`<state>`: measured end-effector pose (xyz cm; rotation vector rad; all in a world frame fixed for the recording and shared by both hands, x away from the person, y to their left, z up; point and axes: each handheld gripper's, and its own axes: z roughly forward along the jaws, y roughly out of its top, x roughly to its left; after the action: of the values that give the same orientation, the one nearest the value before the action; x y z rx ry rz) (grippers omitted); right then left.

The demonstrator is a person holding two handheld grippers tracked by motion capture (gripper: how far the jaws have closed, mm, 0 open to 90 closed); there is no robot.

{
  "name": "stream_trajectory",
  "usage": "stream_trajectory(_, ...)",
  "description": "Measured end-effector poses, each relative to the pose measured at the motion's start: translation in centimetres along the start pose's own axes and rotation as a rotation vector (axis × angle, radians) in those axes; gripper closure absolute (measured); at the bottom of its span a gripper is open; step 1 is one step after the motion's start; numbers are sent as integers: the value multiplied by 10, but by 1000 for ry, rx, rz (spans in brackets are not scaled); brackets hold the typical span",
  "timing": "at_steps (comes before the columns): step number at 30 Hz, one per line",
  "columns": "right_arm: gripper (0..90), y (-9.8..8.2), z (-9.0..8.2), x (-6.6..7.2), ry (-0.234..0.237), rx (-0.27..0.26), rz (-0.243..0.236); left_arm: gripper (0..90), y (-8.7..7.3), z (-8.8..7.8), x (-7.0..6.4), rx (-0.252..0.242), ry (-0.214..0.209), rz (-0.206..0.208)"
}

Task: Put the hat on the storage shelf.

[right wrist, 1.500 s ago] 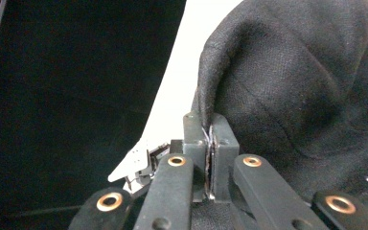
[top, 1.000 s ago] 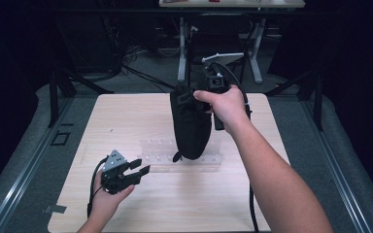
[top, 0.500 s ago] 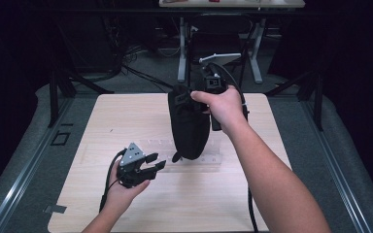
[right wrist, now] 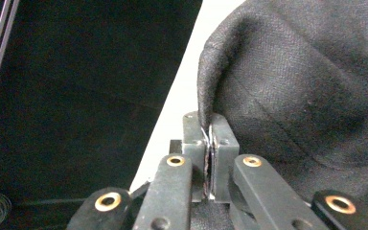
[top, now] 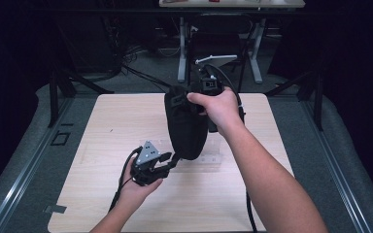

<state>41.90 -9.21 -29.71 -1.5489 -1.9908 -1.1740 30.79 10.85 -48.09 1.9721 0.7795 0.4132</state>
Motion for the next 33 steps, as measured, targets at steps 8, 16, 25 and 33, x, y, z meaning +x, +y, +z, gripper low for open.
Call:
stream_trajectory(8, 878, -2, 1, 1, 1, -7, 2, 830, -1, 2, -3, 16, 44, 54)
stream_trajectory(16, 831, -3, 0, 2, 14, -8, -17, 852, -2, 3, -5, 27, 61, 126)
stream_trajectory(25, 761, -3, -7, 7, 38, -55, -35, 857, -4, 1, -2, 36, 74, 140)
stream_trajectory(33, 769, -3, -21, 2, 34, -79, -20, 858, -11, -2, 4, 37, 90, 129)
